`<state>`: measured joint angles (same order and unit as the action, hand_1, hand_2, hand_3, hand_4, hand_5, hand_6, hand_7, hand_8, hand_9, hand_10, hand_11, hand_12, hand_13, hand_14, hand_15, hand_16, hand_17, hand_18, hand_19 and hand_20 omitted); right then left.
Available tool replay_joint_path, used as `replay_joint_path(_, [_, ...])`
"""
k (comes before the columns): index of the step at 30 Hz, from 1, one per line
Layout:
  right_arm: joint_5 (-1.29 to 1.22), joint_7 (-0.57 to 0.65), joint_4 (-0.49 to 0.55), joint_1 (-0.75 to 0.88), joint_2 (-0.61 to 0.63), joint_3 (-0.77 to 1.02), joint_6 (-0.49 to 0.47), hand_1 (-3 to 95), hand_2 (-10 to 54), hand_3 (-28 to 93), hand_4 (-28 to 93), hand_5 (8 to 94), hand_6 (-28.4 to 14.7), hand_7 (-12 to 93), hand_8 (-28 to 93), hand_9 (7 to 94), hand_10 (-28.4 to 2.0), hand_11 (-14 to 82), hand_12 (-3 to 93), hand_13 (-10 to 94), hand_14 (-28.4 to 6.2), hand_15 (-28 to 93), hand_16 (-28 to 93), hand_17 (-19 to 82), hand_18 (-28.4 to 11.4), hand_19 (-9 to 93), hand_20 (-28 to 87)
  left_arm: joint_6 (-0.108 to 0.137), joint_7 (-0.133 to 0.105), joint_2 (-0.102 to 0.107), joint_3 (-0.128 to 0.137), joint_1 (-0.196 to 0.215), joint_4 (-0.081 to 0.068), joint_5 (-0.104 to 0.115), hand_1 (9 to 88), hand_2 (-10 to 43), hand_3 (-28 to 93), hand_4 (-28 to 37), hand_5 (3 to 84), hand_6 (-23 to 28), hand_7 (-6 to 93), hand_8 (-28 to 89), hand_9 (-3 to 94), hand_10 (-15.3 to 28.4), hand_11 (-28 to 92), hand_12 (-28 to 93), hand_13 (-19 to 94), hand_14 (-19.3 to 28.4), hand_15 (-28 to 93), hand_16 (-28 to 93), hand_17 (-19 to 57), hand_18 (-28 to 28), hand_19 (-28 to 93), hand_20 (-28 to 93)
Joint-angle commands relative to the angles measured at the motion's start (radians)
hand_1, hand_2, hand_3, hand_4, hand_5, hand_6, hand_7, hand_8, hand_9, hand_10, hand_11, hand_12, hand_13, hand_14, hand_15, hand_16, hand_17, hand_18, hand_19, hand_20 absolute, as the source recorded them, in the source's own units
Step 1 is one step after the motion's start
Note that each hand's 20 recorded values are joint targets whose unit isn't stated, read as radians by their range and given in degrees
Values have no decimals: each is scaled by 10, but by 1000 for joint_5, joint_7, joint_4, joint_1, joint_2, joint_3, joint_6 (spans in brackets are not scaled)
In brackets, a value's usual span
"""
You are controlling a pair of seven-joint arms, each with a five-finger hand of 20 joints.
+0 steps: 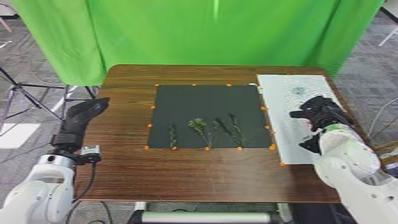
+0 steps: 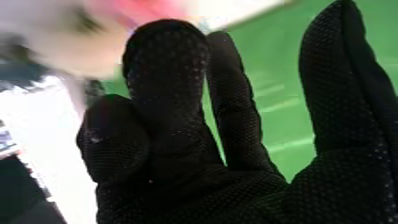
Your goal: Arrange flowers
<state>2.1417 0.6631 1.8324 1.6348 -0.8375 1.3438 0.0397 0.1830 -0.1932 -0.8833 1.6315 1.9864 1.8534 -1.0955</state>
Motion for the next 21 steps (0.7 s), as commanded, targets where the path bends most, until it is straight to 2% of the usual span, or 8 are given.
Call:
replay_joint_path(1, [18,29,-9,70,-9,34,-3,359,-95,568,-158,594,-1,104,-65,581,-169,81,192,889,-44,486,316,626,-100,932,375,-20,15,-20,10,26,12,-6,279,-3,653,-199,440,54,142,-72,396,132,195,101,318,152,82,-7,37,90,31,119])
replay_joint_path(7, [14,32,23,116,-15,53,14,373,-95,573,-156,597,-2,105,-64,596,-168,85,195,889,-44,498,316,628,-101,932,382,-33,18,-20,-1,16,9,-10,279,-3,653,-199,439,55,140,-72,396,132,194,100,318,152,82,-7,37,90,32,120])
replay_joint_path(10, [-20,26,35,135,-23,61,36,412,-95,597,-151,601,-3,108,-64,601,-167,85,196,888,-44,502,315,628,-101,932,386,-37,21,-22,-2,16,9,-10,279,-3,653,-199,438,56,139,-72,396,131,195,101,318,152,82,-7,38,90,32,119])
replay_joint_path(13, [-68,21,37,151,-31,56,105,523,-95,639,-144,618,-7,138,-61,618,-161,91,200,887,-38,508,310,633,-89,928,377,-38,22,-21,-6,12,7,-10,280,-3,652,-200,438,55,139,-71,396,131,194,100,318,152,82,-7,38,89,31,119])
replay_joint_path(15, [-30,15,25,154,-32,39,141,589,-95,627,-151,627,-14,154,23,634,-157,111,201,887,-33,513,304,640,-78,922,375,-39,25,-22,-6,13,8,-9,281,-2,651,-200,438,55,139,-71,396,131,194,101,318,152,82,-7,38,89,31,120])
replay_joint_path(18, [-22,7,18,154,-30,23,201,702,-84,542,-121,676,-30,163,119,696,-141,59,302,886,-26,523,308,642,-62,912,398,-41,27,-21,-6,14,9,-9,280,-2,652,-199,437,55,139,-71,395,131,193,100,319,153,82,-7,38,89,31,119])
replay_joint_path(21, [-21,-13,27,147,-18,16,248,736,-70,515,-109,730,-29,167,132,771,-135,51,340,894,-23,523,308,647,-55,903,408,-44,27,-15,-5,13,10,-9,281,-2,652,-200,438,55,139,-71,395,132,195,101,319,153,82,-6,38,89,31,120])
